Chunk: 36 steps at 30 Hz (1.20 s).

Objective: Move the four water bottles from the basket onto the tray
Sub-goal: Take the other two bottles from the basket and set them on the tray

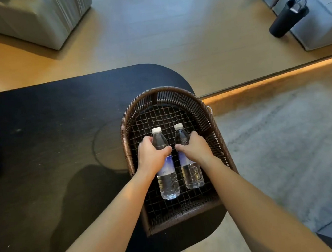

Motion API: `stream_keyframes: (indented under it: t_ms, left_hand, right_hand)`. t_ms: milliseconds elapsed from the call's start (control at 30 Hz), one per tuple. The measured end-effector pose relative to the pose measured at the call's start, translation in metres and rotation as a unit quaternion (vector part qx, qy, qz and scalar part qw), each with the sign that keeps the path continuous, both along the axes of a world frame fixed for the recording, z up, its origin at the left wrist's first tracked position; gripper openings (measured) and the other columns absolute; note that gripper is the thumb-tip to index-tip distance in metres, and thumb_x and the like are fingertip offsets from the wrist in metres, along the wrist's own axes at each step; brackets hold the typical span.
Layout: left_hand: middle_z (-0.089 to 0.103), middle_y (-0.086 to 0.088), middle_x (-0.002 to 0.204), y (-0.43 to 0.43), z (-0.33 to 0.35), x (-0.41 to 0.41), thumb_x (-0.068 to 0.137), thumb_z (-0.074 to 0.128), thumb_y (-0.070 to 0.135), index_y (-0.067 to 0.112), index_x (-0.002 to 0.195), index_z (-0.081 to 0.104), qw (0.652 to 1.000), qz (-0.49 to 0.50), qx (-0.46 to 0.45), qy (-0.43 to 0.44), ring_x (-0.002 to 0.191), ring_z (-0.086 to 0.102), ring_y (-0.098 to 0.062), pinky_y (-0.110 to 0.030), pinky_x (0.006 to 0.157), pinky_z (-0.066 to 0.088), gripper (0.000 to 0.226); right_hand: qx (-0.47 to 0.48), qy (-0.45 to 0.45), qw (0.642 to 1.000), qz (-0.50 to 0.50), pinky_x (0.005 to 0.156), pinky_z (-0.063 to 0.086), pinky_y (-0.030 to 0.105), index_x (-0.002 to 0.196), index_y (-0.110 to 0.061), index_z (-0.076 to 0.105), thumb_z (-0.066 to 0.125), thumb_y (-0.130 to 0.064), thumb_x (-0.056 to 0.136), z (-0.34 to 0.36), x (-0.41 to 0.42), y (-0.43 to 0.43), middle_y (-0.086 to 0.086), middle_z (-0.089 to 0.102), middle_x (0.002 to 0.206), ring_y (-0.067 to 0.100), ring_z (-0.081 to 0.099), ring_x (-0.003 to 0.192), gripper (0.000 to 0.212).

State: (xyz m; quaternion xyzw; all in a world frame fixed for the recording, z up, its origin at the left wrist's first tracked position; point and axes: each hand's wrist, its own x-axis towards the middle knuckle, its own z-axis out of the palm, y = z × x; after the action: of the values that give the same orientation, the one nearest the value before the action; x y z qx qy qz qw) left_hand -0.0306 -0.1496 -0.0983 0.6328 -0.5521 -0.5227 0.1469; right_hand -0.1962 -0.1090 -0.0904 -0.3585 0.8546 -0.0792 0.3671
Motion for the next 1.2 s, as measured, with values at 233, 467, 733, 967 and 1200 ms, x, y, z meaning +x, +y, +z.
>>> stream_keyframes:
  t_ms: [233, 467, 733, 967, 1200]
  left_hand:
    - [0.065, 0.006, 0.115, 0.030, 0.021, 0.025, 0.076, 0.082, 0.039, 0.037, 0.131, 0.049, 0.999, -0.015, -0.004, 0.047, 0.102, 0.065, -0.009, -0.035, 0.086, 0.057, 0.063]
    - [0.071, 0.014, 0.100, 0.049, 0.042, 0.033, 0.080, 0.085, 0.029, 0.035, 0.129, 0.056, 0.993, -0.053, -0.049, 0.092, 0.090, 0.069, 0.005, -0.027, 0.079, 0.060, 0.058]
    - [0.074, 0.017, 0.109, 0.076, 0.070, 0.066, 0.080, 0.086, 0.027, 0.054, 0.120, 0.060, 0.976, -0.088, -0.151, 0.133, 0.103, 0.071, 0.000, -0.029, 0.084, 0.061, 0.055]
    - [0.071, 0.011, 0.127, 0.075, 0.118, 0.094, 0.080, 0.086, 0.032, 0.025, 0.139, 0.061, 0.955, -0.079, -0.246, 0.143, 0.113, 0.068, -0.002, -0.024, 0.089, 0.059, 0.064]
    - [0.061, 0.021, 0.124, 0.101, 0.177, 0.158, 0.076, 0.089, 0.032, 0.032, 0.134, 0.057, 0.936, -0.101, -0.315, 0.116, 0.106, 0.057, 0.022, -0.001, 0.087, 0.044, 0.066]
  right_hand:
    - [-0.011, -0.060, 0.998, -0.009, 0.068, 0.049, 0.033, 0.099, -0.018, 0.060, 0.088, -0.036, 0.067, 0.002, -0.013, -0.013, 0.001, 0.067, 0.099, 0.016, 0.065, 0.088, 0.046]
    - [-0.120, -0.067, 0.990, 0.009, 0.067, 0.045, 0.023, 0.112, -0.022, 0.060, 0.090, -0.031, 0.074, 0.034, -0.007, 0.028, -0.009, 0.069, 0.098, 0.002, 0.065, 0.086, 0.050]
    - [-0.252, -0.040, 0.967, -0.009, 0.099, 0.056, 0.042, 0.134, -0.023, 0.063, 0.088, -0.024, 0.083, 0.087, 0.024, 0.110, -0.004, 0.070, 0.125, 0.013, 0.066, 0.115, 0.058]
    - [-0.319, 0.032, 0.947, -0.021, 0.096, 0.054, 0.028, 0.137, -0.029, 0.057, 0.089, -0.027, 0.080, 0.128, 0.055, 0.142, -0.014, 0.059, 0.126, 0.003, 0.059, 0.111, 0.066]
    - [-0.378, 0.061, 0.924, -0.009, 0.086, 0.044, 0.014, 0.136, -0.025, 0.057, 0.089, -0.031, 0.075, 0.171, 0.107, 0.164, -0.003, 0.065, 0.131, 0.009, 0.057, 0.114, 0.069]
